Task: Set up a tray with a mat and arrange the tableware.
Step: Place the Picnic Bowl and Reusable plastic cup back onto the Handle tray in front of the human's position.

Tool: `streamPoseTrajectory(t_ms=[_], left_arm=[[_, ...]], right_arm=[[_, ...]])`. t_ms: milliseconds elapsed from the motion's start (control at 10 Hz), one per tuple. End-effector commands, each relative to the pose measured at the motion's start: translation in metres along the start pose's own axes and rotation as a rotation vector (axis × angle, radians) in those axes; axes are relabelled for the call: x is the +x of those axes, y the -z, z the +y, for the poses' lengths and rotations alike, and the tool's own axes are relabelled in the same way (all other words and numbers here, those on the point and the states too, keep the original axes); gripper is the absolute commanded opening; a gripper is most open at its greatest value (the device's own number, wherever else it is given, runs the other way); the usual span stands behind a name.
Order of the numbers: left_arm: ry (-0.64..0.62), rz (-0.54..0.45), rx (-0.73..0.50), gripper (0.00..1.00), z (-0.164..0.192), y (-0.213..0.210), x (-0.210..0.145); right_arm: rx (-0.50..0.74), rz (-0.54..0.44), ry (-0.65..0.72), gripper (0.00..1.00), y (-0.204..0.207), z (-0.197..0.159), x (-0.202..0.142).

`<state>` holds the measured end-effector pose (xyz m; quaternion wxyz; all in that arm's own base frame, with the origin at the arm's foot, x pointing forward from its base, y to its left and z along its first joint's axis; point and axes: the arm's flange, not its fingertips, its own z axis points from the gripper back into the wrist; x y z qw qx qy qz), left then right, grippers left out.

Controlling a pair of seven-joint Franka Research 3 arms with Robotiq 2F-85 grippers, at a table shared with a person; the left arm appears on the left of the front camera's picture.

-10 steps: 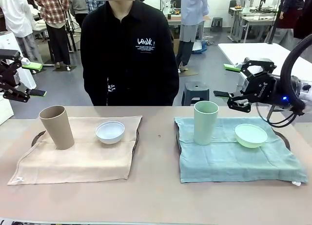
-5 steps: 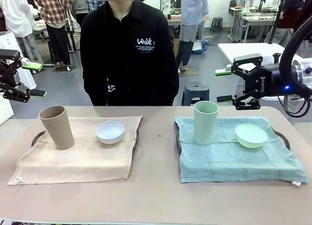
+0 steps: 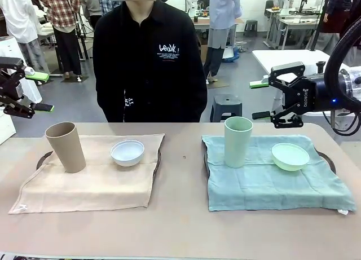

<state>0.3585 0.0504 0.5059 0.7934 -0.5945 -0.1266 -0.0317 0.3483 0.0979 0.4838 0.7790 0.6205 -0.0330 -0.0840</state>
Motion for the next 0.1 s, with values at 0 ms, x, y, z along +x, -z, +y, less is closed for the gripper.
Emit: streamPoseTrajectory(t_ms=[0], left_arm=[[-0.002,-0.005,-0.014,1.0,-0.0027,-0.0015,-0.0008]], right_arm=[[0.018,-0.012,-0.015,0.81,0.0023,-0.0016,0.003]])
